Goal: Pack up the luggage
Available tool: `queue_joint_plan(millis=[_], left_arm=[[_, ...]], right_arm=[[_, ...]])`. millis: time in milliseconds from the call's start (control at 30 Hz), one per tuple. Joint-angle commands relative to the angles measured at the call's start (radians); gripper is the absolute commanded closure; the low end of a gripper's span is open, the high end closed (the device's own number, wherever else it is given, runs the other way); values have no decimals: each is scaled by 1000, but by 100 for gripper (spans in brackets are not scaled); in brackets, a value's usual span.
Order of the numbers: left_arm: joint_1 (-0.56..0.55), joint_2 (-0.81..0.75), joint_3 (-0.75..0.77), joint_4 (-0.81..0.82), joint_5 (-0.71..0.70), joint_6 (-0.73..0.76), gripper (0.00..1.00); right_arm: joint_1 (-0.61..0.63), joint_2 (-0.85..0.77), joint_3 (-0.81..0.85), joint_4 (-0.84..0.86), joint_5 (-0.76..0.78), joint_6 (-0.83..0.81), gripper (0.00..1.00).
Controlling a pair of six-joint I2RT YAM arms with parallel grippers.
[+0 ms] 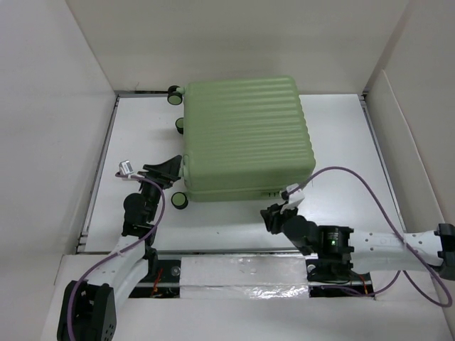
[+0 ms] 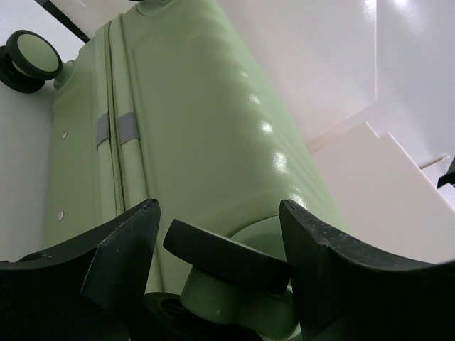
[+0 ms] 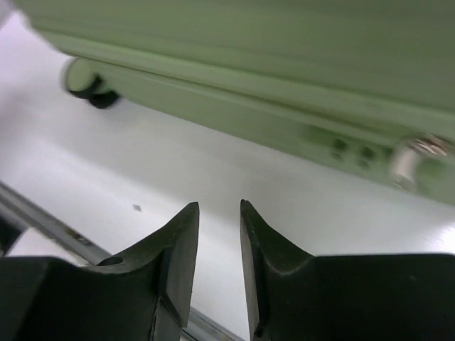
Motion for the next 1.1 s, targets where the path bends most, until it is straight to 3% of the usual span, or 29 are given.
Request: queue_joint_plan(millis=[0,100,367,500,667,900,1067], left_arm=[[-29,20,13,4,172,78,100],[-29,4,22,-14,169,85,100],[-29,-16,28,-51,161,99,100],[-29,-16,27,-53,164,101,100],[-29,-13,27,-51,167,102,100],[-29,-36,16,-62,167,102,100],[-29,-34,16,-61,172,102,100]], right_arm=[[-41,-88,-24,-222,99,123,63],[-112,-134,-26,-268,91,101,60],[-373,-61,11,-95,-59,-147,58],[-420,-32,13,-23,-73,-186,57],[-451,-7,14,102,-159,-265,57],[-385,-19,42,-12,-164,-210,57],[-374,-56,1,39,-164,-189,45]])
